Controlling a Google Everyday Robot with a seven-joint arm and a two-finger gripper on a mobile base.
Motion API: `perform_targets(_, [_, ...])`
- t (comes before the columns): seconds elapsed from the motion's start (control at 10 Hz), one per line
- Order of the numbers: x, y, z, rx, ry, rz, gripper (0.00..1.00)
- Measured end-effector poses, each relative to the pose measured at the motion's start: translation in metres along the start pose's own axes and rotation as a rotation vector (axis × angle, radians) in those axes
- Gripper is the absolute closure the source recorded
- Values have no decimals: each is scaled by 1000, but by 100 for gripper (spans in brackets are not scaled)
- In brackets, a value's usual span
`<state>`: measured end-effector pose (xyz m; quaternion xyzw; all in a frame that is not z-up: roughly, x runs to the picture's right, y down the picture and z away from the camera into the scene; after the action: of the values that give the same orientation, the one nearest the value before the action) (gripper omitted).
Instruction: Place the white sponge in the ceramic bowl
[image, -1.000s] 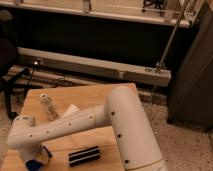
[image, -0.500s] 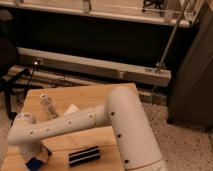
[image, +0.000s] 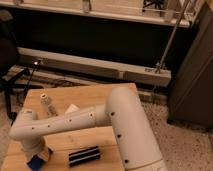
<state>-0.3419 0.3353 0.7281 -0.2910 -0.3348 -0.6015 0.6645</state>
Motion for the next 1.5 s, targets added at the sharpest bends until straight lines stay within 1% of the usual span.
perform_targets(0.4, [11,3,0,10,-25,57,46])
perform_targets(0.5, [15,6,-1,13,-27,71,50])
perform_targets(0.6, [18,10,-3,15,-21,84,56])
perform_targets(0.7, [24,19,-10,21,-5,101,66])
perform_targets(0.8, [33,36,-26,43,34,129,78])
perform_targets(0.9, [39,54,-41,57,73,150,86])
perform_targets(1.0, [45,87,-65,67,138,181,95])
perform_targets(1.1, [50,131,-93,67,218,216,100])
perform_targets(1.2, [51,162,-114,64,272,233,100])
perform_targets(1.3, [51,184,-128,59,305,239,100])
perform_targets(1.4, [53,222,-152,52,345,252,100])
perform_targets(1.5, [55,244,-167,47,359,255,100])
